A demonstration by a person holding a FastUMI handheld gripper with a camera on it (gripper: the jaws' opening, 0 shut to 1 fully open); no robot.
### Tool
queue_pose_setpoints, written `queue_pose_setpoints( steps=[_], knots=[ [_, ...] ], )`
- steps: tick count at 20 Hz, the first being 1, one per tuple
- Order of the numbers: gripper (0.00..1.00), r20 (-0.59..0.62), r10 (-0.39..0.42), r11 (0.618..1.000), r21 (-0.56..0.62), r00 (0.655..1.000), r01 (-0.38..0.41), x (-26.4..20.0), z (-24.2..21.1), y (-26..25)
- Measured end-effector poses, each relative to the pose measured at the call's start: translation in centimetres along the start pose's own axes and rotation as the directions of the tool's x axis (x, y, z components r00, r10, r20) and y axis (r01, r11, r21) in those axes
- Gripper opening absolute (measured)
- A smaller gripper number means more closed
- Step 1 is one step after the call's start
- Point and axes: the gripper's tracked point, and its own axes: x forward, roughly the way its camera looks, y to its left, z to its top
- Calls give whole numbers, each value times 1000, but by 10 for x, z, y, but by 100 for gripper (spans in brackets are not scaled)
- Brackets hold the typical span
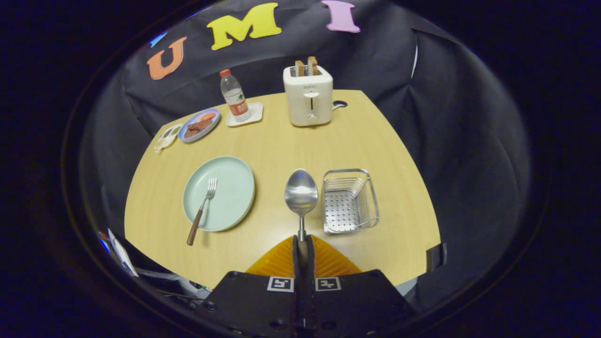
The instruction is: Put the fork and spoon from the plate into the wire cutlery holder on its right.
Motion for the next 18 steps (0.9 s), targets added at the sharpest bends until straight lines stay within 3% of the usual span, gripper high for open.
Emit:
queue_pose_setpoints(
  steps=[4,8,18],
  knots=[
    [2,-26,-47,999,-8,999,47,-7,6,-33],
    [3,-82,-31,999,10,996,32,-9,13,-40],
    [4,-39,-37,999,16,999,38,-2,37,-40]
  ],
)
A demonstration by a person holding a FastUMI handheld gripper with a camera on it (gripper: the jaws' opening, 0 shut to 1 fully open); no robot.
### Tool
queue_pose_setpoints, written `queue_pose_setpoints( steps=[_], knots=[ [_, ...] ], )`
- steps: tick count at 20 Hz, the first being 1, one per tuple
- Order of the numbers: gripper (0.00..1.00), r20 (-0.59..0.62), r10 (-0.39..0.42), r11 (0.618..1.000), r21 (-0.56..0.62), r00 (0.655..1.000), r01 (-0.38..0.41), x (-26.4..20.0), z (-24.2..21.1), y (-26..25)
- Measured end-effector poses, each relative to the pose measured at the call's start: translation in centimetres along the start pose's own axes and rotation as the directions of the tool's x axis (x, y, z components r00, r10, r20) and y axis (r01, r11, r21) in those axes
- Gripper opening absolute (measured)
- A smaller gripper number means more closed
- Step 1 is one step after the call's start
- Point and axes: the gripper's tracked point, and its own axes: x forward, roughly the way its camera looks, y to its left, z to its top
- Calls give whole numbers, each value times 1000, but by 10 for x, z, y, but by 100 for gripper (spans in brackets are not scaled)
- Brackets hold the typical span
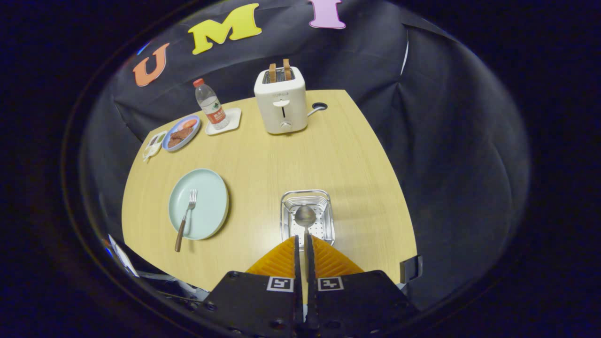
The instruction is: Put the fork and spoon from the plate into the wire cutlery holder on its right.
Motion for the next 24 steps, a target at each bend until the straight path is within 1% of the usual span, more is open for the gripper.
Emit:
queue_pose_setpoints(
  steps=[2,3,4,5,7,8,9,11,15,19,21,24],
  knots=[
    [4,10,11,1000,-6,1000,-11,1,1,10],
    [5,13,20,1000,-7,1000,-20,0,1,17],
    [11,17,24,1000,-12,1000,-24,0,0,23],
    [14,27,40,999,-17,999,-40,2,0,32],
    [27,39,51,998,-28,998,-50,6,-2,49],
    [37,43,54,998,-33,998,-53,8,-4,58],
    [41,45,61,998,-35,997,-59,11,-5,68],
    [59,54,66,997,-41,996,-64,17,-5,89],
    [99,54,58,996,-68,997,-54,29,-13,132],
    [97,0,94,993,-75,996,-93,44,-27,183],
    [97,-15,88,992,-86,996,-89,53,-32,205],
    [97,-36,102,993,-52,994,-103,62,-39,244]
  ],
)
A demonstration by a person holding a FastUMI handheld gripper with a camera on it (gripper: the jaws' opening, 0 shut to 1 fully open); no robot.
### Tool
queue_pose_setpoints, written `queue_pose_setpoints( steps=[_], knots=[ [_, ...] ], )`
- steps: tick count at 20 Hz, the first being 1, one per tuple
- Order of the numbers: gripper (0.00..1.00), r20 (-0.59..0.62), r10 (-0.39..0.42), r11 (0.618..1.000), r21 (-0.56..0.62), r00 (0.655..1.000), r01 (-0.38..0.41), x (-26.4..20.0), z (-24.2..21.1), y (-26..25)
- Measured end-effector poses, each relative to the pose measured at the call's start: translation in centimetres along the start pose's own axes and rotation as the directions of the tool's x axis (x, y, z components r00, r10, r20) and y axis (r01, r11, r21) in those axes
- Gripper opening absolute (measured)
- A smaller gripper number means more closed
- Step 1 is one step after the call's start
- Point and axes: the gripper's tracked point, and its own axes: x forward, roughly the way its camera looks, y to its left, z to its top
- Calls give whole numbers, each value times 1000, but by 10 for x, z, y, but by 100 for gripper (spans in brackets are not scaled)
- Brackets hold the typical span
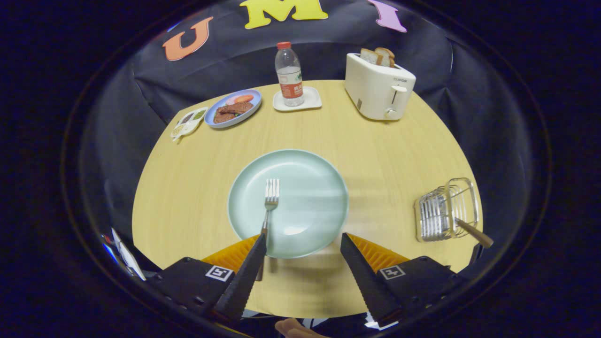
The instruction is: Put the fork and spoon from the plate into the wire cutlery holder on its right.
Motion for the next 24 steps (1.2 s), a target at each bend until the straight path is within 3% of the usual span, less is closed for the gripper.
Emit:
queue_pose_setpoints(
  steps=[5,12,15,16,17,18,22,24],
  knots=[
    [92,50,-12,997,74,999,8,25,1,33],
    [57,36,-49,995,90,998,45,58,-21,37],
    [46,24,-52,996,78,998,50,62,-27,40],
    [22,28,-61,996,66,998,59,62,-26,39],
    [12,39,-61,997,57,997,59,62,-26,42],
    [15,53,-56,998,41,997,54,60,-25,45],
    [2,29,-31,999,-24,999,32,55,-27,52],
    [2,25,-20,999,-47,999,21,48,-29,49]
  ],
)
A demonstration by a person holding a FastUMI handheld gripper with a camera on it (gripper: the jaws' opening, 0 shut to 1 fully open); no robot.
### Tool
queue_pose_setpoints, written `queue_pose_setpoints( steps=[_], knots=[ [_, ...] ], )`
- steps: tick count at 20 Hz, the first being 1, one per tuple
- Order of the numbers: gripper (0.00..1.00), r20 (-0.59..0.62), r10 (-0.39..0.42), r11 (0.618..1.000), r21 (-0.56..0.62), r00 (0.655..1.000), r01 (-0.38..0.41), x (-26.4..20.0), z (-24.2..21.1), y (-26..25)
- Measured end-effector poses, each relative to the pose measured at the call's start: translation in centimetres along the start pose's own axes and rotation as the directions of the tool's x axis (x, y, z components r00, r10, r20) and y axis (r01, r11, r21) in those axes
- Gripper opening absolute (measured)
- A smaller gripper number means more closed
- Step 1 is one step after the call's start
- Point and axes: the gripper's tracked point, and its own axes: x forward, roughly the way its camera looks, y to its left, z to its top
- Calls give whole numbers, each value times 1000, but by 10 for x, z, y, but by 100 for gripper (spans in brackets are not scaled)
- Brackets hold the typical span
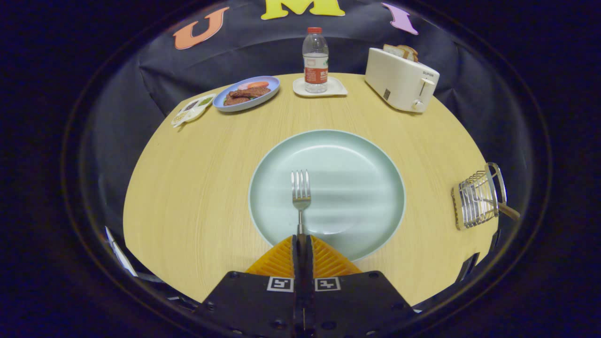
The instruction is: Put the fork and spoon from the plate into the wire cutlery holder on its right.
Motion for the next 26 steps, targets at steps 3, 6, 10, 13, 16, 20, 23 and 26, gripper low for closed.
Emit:
queue_pose_setpoints(
  steps=[3,6,10,13,16,20,23,26],
  knots=[
    [2,4,7,1000,-23,1000,-7,-14,4,-12],
    [2,1,11,999,-49,1000,-11,-30,6,-30],
    [2,6,23,998,-59,1000,-23,-49,5,-58],
    [2,8,15,998,-56,1000,-15,-61,-1,-93],
    [2,10,17,1000,-10,1000,-17,-74,-3,-128],
    [1,55,-4,998,58,998,1,-102,9,-180],
    [2,89,-15,995,100,996,6,-125,17,-215],
    [2,78,-31,991,135,996,21,-133,15,-245]
  ],
)
